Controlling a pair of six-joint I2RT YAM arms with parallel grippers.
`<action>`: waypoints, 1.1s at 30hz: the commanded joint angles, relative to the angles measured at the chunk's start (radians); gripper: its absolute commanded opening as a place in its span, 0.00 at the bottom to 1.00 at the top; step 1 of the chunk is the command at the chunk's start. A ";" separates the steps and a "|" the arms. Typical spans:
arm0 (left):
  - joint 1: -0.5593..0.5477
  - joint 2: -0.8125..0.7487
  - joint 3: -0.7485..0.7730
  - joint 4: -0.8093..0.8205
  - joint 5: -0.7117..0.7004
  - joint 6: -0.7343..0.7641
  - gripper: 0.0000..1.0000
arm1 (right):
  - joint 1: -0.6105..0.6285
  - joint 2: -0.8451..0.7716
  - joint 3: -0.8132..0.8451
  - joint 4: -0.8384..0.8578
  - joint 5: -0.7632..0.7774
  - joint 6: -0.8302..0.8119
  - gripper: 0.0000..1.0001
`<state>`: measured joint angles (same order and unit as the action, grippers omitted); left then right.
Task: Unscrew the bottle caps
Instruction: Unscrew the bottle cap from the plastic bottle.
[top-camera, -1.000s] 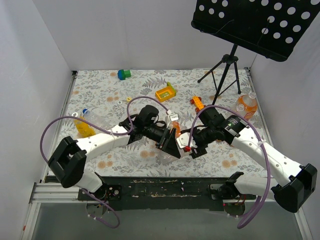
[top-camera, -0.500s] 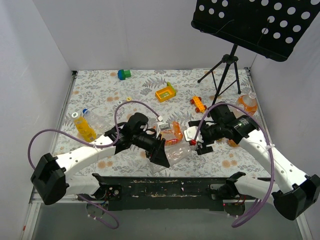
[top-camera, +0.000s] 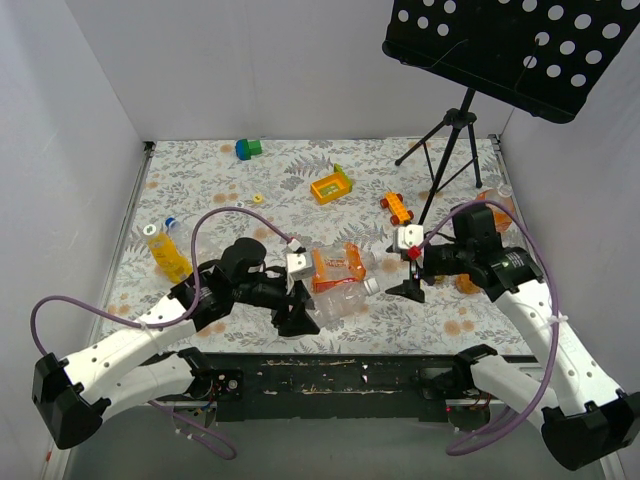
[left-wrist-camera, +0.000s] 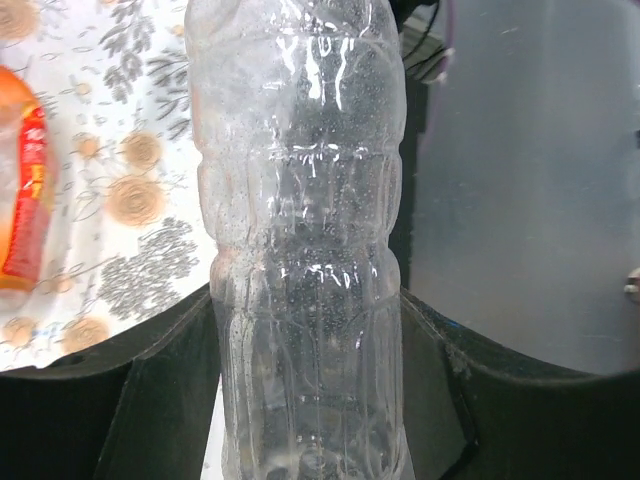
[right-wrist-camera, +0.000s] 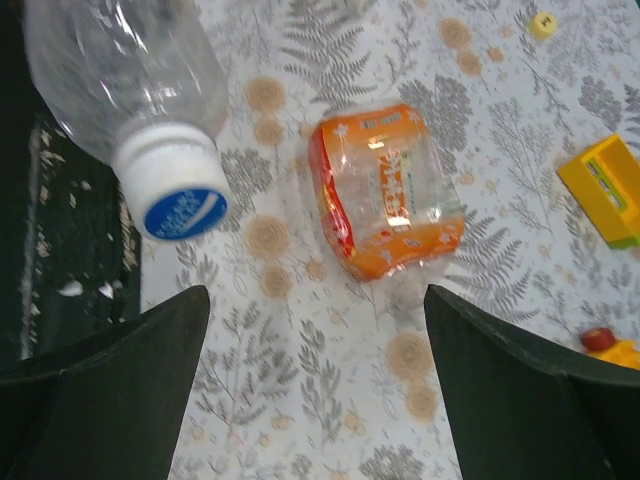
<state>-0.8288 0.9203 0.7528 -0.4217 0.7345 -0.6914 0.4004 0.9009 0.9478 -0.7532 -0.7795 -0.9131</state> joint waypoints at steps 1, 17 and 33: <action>-0.006 -0.031 -0.033 -0.002 -0.139 0.159 0.00 | -0.005 0.070 0.049 0.119 -0.200 0.296 0.96; -0.024 -0.086 -0.093 0.201 -0.352 0.357 0.00 | -0.003 0.159 -0.040 0.298 -0.277 0.578 0.87; -0.062 -0.040 -0.105 0.218 -0.429 0.392 0.00 | -0.005 0.250 0.062 0.223 -0.346 0.562 0.83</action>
<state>-0.8860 0.8867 0.6552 -0.2096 0.3405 -0.3187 0.3992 1.1728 0.9234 -0.4435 -1.0756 -0.2459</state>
